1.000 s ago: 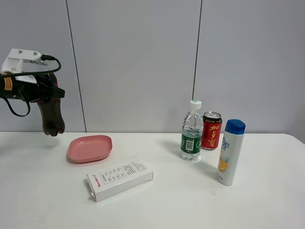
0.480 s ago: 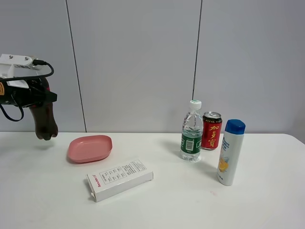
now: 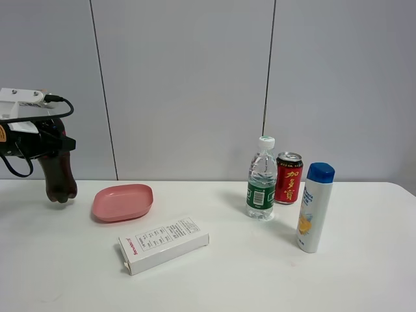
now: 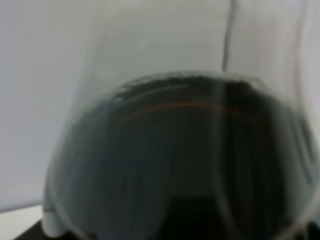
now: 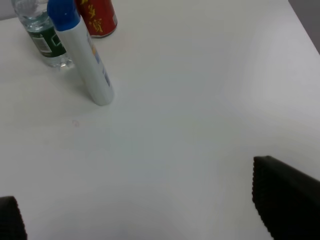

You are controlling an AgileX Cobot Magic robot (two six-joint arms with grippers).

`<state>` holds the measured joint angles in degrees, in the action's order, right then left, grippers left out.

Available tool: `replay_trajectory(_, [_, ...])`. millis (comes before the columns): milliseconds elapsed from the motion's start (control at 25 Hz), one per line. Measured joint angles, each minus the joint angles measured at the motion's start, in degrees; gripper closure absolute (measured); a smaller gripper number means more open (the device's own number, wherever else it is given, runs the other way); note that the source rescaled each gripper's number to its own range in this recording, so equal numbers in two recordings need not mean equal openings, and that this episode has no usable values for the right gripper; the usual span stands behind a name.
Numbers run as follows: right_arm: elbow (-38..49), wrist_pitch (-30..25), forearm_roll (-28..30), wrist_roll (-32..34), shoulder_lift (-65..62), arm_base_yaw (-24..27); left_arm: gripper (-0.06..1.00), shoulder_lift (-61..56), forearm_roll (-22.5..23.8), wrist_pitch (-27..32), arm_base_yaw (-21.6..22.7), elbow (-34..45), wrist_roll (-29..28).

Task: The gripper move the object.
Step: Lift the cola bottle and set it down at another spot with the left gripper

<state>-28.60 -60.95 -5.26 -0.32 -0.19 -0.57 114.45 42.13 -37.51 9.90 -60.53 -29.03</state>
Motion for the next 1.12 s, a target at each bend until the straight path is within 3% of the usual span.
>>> replay_trajectory(1120, [0.0,0.0,0.0,0.0,0.0,0.0,0.94,1.76,1.06,-4.97,-0.17,0.09,1.94])
